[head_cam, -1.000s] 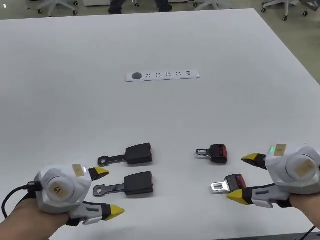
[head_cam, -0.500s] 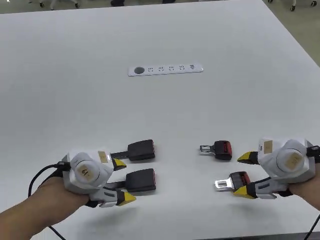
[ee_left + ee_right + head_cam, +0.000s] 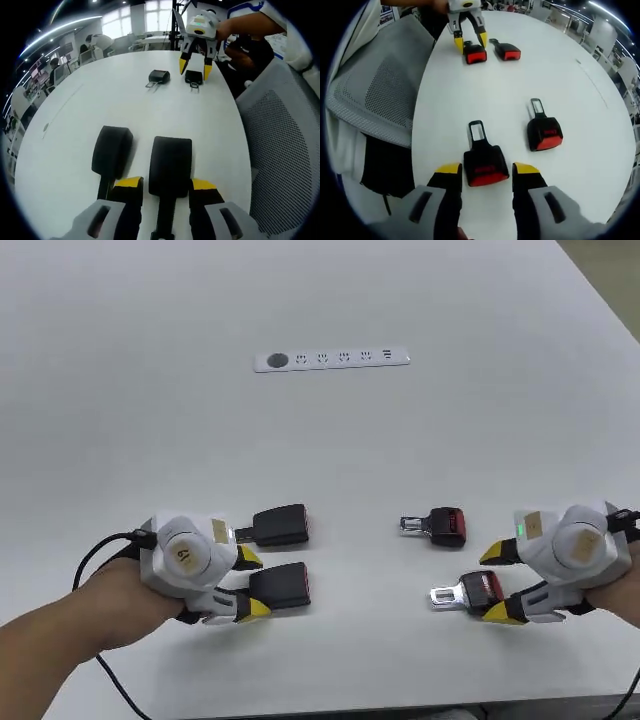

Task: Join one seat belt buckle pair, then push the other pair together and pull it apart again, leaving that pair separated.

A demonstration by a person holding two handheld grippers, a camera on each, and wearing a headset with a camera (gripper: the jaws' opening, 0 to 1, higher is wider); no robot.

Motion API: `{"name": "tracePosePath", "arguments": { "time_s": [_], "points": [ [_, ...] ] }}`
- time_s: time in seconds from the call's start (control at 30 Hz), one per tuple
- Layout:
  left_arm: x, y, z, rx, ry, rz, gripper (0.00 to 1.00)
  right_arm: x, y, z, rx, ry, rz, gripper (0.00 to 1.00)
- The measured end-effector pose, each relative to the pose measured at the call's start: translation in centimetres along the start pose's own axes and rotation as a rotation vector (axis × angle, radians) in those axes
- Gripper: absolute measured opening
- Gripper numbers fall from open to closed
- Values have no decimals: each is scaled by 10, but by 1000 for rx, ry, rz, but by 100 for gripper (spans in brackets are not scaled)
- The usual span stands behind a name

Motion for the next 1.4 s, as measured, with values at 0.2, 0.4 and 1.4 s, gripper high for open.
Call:
{"name": "tracePosePath", "arguments": {
  "time_s": [0.2, 0.4, 1.4],
  "points": [
    [-7, -3, -3, -57, 33, 34, 33, -4, 1, 4, 28, 32, -20, 35],
    [-8, -2, -2, -106, 36, 62, 33, -7, -1, 6, 43, 35, -24, 34],
    [-11, -5, 0, -162, 51, 70, 33, -16, -2, -10, 8, 25, -2, 34]
  ]
}}
Point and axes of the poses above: the centre of the closed fingertips' face, and the gripper's own axes: x roughly backward along the fingers, y roughly to its left, z roughly out of its underside, the point moved 5 cm from there along x, roughly backward along the fingers, and after that the axes turned 6 degrees about y, right-handed, at the moved point
